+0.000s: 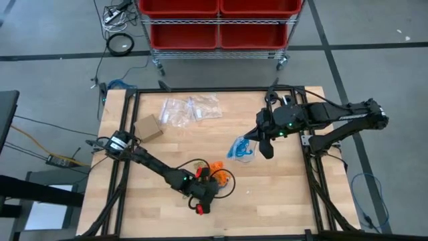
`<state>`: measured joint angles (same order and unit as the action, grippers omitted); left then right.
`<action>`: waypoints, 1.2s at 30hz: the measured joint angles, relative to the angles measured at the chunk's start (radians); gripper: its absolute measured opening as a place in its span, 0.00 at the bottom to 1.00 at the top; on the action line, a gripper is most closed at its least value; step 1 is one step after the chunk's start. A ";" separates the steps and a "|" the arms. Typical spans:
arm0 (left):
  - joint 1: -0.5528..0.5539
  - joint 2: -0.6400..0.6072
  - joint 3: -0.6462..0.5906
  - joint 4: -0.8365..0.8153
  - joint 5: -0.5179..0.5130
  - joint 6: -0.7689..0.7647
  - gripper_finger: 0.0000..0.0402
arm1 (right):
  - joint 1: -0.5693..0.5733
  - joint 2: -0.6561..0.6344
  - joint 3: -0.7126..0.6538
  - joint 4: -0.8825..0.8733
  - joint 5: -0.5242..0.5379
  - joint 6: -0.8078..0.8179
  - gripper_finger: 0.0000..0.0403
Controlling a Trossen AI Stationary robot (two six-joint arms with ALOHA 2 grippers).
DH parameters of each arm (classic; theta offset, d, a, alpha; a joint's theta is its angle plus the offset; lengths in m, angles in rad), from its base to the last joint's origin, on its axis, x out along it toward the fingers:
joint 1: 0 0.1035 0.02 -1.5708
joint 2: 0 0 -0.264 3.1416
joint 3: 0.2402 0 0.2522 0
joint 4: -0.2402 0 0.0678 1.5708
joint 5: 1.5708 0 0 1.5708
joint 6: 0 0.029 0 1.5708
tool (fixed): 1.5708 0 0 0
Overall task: Sort rubber bands
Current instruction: Put the blue rubber band into the transparent zip bag
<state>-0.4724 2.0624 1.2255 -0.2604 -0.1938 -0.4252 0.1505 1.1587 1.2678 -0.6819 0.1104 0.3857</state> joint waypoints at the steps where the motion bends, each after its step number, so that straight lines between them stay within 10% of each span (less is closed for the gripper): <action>1: -0.002 0.000 0.000 0.002 -0.002 0.000 0.02 | 0.000 0.000 0.000 0.000 0.000 -0.002 0.00; 19: -0.094 -0.108 0.238 -0.341 -0.114 0.029 0.00 | 0.015 0.000 0.000 -0.003 -0.009 0.003 0.00; 36: -0.119 -0.142 0.280 -0.269 -0.231 0.058 0.00 | 0.045 0.041 0.000 -0.002 0.000 0.030 0.00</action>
<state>-0.5919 1.9204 1.5057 -0.5289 -0.4243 -0.3668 0.1951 1.1996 1.2678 -0.6838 0.1104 0.4156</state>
